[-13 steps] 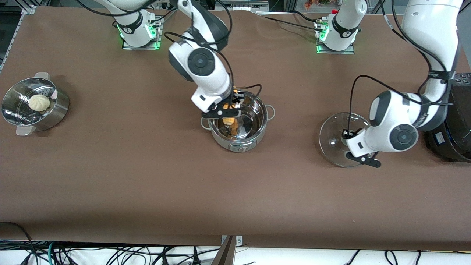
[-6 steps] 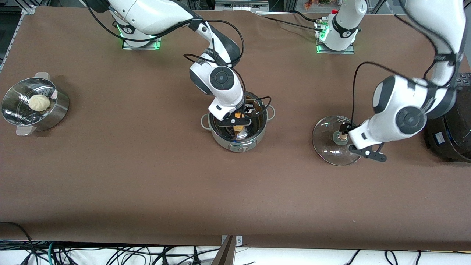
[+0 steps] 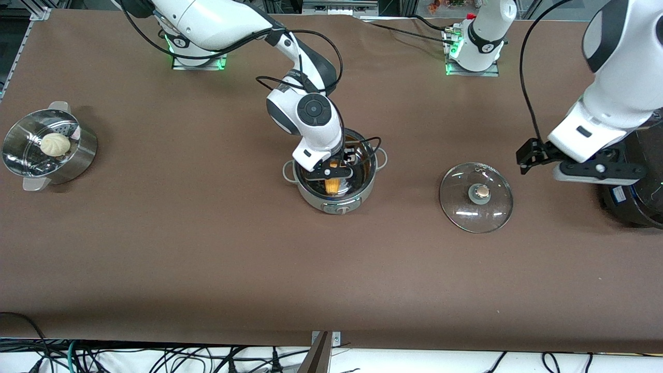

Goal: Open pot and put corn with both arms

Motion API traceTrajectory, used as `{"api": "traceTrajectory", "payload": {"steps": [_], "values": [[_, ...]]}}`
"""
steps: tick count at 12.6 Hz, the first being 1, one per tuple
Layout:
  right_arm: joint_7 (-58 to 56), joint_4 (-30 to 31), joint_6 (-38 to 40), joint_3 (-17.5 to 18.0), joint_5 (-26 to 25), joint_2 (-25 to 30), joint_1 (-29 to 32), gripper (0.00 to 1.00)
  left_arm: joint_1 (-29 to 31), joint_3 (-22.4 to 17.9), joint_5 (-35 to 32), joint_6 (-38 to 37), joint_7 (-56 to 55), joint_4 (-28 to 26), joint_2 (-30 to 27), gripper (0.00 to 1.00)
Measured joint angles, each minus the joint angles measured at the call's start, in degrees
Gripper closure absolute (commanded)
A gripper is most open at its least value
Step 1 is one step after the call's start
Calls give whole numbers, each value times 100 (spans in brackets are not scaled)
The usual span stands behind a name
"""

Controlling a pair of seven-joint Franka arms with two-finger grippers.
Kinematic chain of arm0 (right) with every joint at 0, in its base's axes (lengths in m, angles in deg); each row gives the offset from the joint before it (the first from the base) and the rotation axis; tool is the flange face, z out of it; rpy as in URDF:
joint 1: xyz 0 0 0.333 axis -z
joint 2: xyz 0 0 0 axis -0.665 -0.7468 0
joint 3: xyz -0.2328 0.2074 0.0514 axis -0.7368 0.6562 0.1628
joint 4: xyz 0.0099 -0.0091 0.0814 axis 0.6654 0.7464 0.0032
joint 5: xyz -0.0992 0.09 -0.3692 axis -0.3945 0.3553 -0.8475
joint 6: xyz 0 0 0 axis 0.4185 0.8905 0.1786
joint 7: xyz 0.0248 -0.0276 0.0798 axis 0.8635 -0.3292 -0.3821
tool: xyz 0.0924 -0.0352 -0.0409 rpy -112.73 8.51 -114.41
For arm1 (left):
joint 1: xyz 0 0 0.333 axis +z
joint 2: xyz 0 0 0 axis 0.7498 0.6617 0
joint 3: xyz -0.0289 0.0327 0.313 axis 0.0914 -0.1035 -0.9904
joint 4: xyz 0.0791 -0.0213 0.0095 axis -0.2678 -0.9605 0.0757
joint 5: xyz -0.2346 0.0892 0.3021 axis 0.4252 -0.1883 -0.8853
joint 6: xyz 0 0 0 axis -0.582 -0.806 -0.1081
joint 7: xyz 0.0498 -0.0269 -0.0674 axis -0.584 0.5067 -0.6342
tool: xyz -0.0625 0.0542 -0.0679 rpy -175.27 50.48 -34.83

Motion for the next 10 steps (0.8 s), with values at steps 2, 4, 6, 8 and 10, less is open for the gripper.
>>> {"api": "traceTrajectory", "payload": {"steps": [2,4,6,8,10], "values": [[0,-5,0,0,-20,0,-8,0,148,-3,358,-308,-136,75,-35,0],[0,-82,17,-3,-89,10,-3,0,298,-2,619,-511,-136,103,-63,0],[0,-289,393,-184,-129,289,75,0,304,49,648,-565,-150,117,-121,0],[-73,-441,1195,-470,-129,967,557,0,295,74,648,-596,-169,120,-195,0],[-185,-447,1767,-630,-107,1679,1337,0,82,-114,655,-600,-167,123,-288,0]]}}
